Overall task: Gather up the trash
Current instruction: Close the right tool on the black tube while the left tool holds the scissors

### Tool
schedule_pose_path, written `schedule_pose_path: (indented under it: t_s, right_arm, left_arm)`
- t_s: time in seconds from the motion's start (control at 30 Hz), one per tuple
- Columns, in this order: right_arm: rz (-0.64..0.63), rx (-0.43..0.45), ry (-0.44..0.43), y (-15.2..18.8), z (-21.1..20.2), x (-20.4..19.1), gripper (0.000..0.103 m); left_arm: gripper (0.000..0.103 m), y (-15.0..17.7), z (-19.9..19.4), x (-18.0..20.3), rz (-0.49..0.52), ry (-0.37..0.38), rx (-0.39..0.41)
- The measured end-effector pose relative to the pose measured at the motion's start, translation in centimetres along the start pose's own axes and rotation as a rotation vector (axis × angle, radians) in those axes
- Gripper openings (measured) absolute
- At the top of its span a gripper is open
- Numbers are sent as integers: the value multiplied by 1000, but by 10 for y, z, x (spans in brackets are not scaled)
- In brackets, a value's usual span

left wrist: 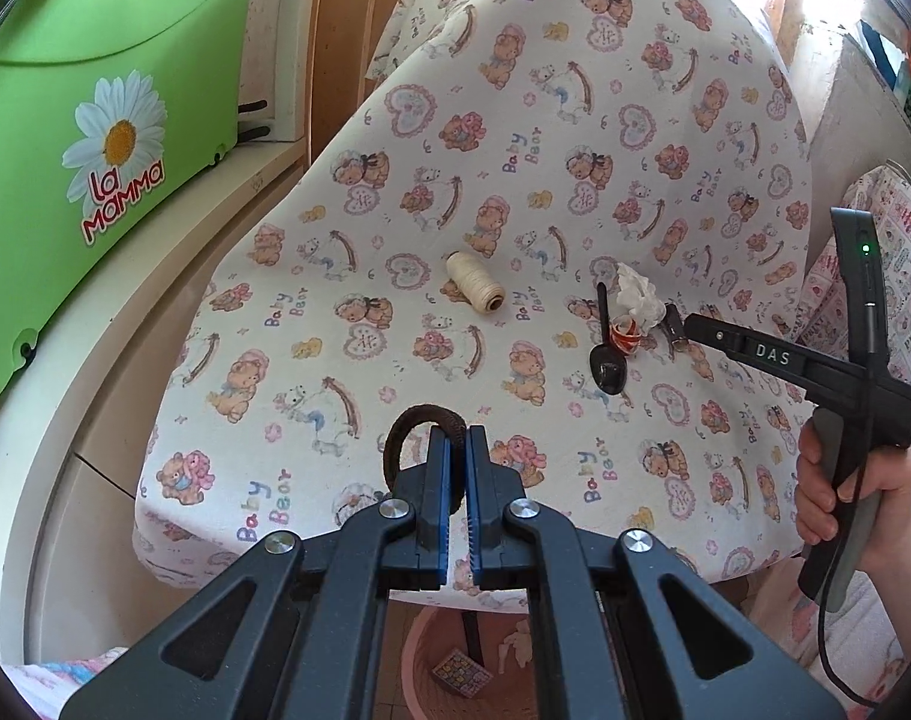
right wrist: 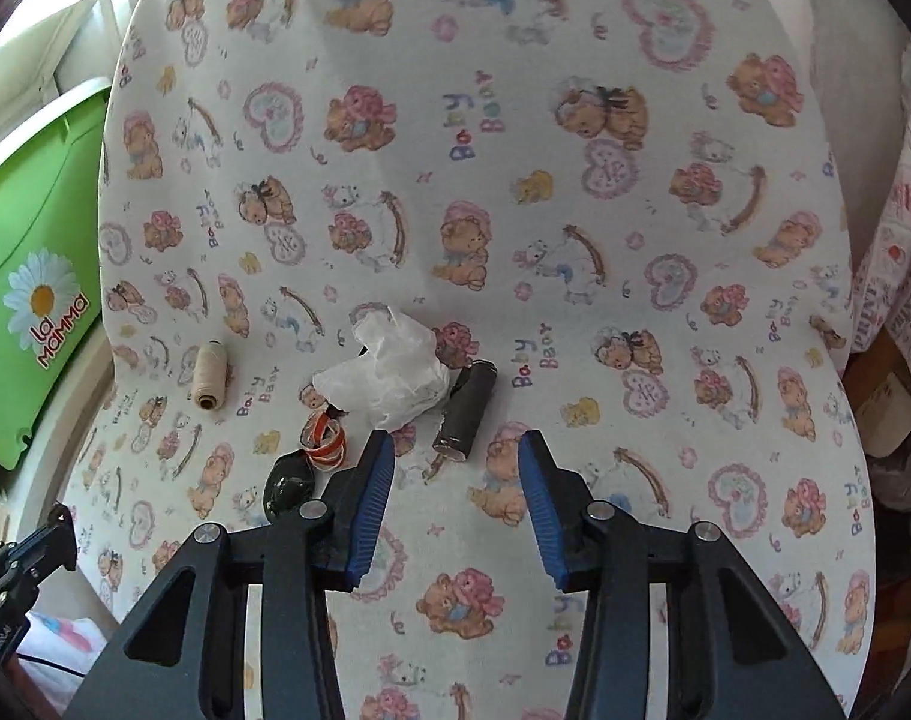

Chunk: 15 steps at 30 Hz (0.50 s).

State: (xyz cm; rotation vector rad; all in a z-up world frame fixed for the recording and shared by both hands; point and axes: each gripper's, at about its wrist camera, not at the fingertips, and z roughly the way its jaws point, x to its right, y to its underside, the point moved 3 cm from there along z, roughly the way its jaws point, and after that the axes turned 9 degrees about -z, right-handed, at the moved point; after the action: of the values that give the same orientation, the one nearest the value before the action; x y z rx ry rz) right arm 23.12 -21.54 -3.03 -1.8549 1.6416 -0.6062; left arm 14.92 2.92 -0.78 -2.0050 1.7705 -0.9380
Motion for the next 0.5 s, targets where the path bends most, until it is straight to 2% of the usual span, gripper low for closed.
schedule_pose_path:
  t_s: [0.1, 0.2, 0.27, 0.3, 0.37, 0.5]
  right_arm:
    - [-18, -2, 21, -3, 13, -9, 39]
    - [8, -24, 95, -3, 25, -7, 33]
    - [53, -26, 95, -2, 29, -1, 20]
    - [75, -26, 78, -2, 30, 2, 7]
    - [111, -6, 26, 0, 26, 8, 3]
    - [142, 37, -71, 3, 6, 16, 2]
  left_arm:
    - [4, 2, 2, -4, -15, 2, -5]
    - [4, 3, 3, -7, -29, 7, -6]
    - [4, 3, 4, -7, -32, 10, -7]
    - [4, 4, 4, -7, -32, 11, -7]
    - [4, 4, 4, -6, -34, 13, -8]
    - [4, 5, 2, -4, -38, 24, -7]
